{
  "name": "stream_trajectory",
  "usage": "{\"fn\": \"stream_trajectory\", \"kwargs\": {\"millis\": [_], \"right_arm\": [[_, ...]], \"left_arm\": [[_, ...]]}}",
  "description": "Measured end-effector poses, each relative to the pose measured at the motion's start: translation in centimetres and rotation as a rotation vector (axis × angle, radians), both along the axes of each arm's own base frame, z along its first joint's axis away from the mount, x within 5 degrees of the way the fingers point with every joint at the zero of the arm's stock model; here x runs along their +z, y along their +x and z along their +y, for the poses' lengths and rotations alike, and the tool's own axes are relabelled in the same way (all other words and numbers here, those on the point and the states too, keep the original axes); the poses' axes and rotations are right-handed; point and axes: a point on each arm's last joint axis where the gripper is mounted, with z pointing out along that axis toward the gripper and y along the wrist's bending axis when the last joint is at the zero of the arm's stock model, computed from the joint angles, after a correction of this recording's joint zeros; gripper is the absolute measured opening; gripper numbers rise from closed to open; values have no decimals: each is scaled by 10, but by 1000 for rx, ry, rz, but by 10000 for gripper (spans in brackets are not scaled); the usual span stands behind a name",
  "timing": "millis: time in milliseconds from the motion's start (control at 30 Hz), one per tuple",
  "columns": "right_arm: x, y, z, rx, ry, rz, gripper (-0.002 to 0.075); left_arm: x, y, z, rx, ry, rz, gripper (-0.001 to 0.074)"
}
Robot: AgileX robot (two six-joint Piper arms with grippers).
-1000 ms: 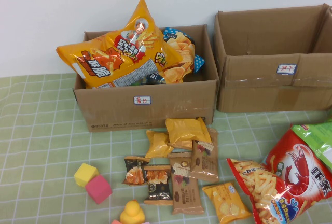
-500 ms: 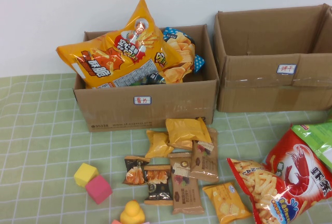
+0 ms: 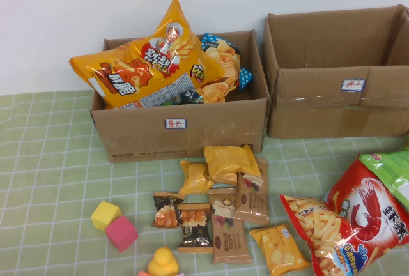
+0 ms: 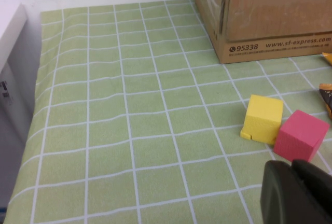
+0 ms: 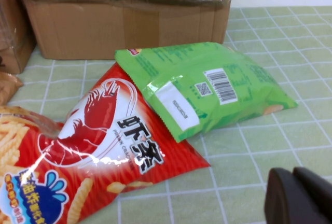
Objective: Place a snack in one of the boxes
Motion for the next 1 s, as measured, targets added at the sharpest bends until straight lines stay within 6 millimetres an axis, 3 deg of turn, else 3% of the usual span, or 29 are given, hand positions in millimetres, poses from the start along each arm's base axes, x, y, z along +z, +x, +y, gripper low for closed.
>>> {"fn": "stream_trajectory", "kwargs": {"millis": [267,433,667,1000], "right_arm": [[6,3,0,-4,-3,-97,-2],[27,6,-1,-11,-10,-328,-2],[68,-4,-2,-26,-4,-798,-2],[89,-19,-10,-84,174,-1094,-2]], "left_arm": [[6,3,0,1,0,-99,-2],[29,5,0,2,-14,-352,-2],[66,-5,1,3,-46,-781,-2],[81,-14,1,5,-54,-966,-3]]}}
